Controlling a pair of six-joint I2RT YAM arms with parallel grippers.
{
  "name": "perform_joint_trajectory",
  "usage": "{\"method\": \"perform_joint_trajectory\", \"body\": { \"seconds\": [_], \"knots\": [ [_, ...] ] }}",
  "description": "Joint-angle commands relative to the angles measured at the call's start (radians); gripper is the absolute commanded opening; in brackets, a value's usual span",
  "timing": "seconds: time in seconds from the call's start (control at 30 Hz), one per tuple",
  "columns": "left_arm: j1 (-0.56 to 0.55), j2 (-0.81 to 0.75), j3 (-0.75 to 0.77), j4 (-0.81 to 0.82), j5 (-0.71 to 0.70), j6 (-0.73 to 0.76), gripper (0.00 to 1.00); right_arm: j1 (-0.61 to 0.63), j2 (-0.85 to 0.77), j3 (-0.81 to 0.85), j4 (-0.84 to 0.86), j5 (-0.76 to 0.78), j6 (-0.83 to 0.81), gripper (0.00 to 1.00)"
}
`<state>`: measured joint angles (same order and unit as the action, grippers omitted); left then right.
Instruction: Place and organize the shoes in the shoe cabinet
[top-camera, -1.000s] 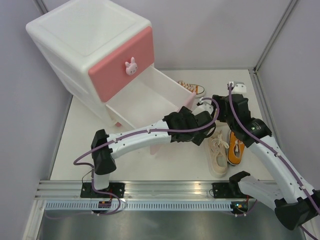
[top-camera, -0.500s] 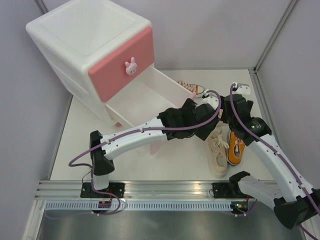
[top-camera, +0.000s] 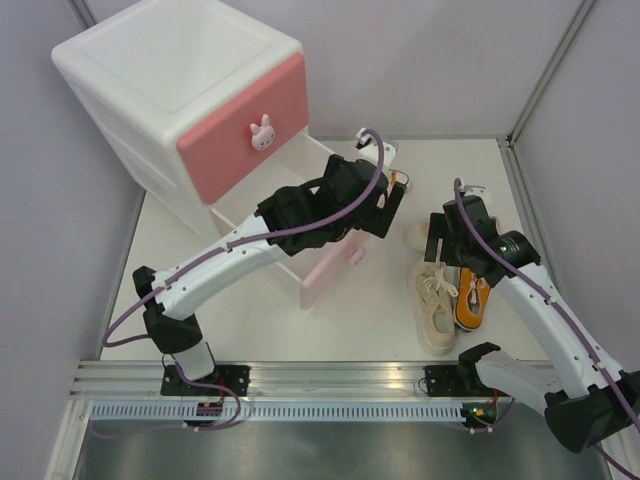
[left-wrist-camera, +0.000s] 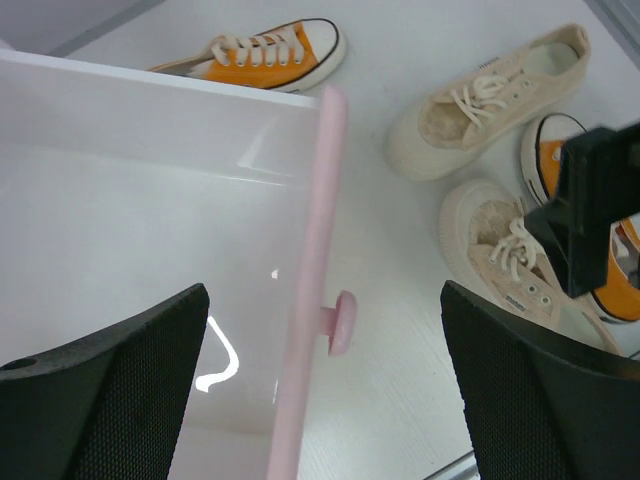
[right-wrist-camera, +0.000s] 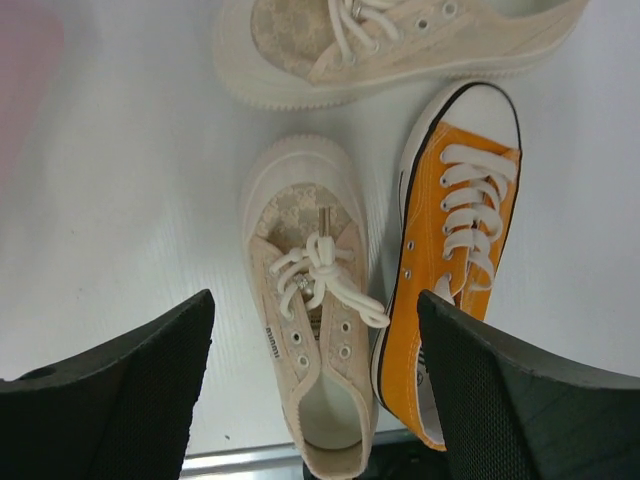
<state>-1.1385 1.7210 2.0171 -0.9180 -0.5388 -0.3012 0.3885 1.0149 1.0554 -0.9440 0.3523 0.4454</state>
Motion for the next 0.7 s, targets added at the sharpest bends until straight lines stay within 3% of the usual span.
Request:
{"method": "perform_joint_trajectory", "body": {
  "seconds": [0.0, 0.3, 0.5, 0.67],
  "knots": [
    [0.058, -0.064, 0.023, -0.01, -0.027, -0.047, 1.0, -0.004, 0.042, -0.017, -0.085, -0.088, 0.006, 0.86],
    [0.19, -0.132, -0.029, -0.05, 0.033, -0.092, 1.0, -0.002, 0.097, -0.09, -0.124, -0.234, 0.029, 0.79],
    [0.217, -0.146, -0.034, -0.062, 0.057, -0.072, 1.0, -0.003, 0.136, -0.19, -0.113, -0.37, 0.033, 0.72],
    [0.223, -0.155, -0.02, -0.059, 0.063, -0.05, 1.0, -0.004, 0.119, -0.284, -0.056, -0.377, 0.068, 0.62]
  ]
}}
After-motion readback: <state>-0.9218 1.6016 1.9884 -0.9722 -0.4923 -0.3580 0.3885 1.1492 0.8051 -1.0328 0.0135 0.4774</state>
